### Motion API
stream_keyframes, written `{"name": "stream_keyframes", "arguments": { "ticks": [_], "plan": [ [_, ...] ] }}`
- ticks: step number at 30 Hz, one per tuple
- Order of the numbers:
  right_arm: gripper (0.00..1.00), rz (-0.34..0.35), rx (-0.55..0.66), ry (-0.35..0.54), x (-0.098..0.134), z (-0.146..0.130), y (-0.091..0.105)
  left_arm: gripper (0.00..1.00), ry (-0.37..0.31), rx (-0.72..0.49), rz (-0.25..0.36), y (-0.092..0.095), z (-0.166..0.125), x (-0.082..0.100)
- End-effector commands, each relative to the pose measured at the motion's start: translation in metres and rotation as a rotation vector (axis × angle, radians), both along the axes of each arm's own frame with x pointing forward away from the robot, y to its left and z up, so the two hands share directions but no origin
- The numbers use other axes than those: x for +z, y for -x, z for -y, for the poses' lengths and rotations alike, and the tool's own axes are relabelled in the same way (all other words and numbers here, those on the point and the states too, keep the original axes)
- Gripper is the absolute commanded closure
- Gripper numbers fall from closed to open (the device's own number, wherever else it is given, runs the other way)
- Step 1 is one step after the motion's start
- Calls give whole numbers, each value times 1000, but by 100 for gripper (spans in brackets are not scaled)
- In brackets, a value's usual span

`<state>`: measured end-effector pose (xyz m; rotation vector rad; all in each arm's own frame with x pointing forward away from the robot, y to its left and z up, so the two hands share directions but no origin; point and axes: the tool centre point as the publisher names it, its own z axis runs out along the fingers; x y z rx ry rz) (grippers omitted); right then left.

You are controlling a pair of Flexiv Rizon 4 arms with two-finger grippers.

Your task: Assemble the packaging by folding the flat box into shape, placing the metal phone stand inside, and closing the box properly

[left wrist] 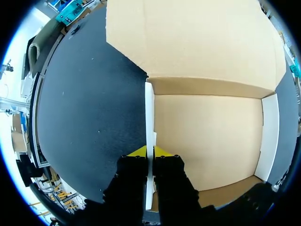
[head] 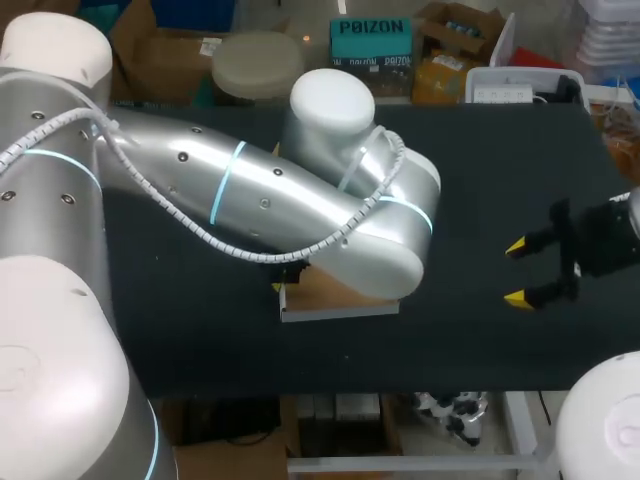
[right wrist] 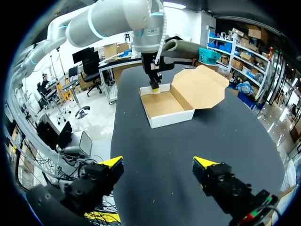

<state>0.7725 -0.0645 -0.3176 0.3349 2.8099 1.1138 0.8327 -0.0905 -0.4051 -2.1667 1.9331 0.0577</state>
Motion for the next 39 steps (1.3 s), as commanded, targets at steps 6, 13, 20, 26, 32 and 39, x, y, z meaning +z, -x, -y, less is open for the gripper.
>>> {"name": "stream_keyframes", "arguments": {
  "ticks": [6,13,20,26,32,39],
  "plan": [
    [0,-13,7,-5,0,2,-3,100,96,-21,14,4,-2,-4],
    [0,-21,12,-7,-1,1,-6,100,137,-22,28,7,-3,-1],
    [0,-28,16,-8,-2,0,-8,75,189,-37,33,10,0,3],
    [0,-34,18,-7,-2,0,-9,17,225,-56,44,12,3,7],
    [0,-38,17,-7,-2,0,-9,0,272,-95,71,13,6,17],
    [0,-39,21,-5,-2,-1,-11,0,339,-222,136,15,6,32]
  ]
}}
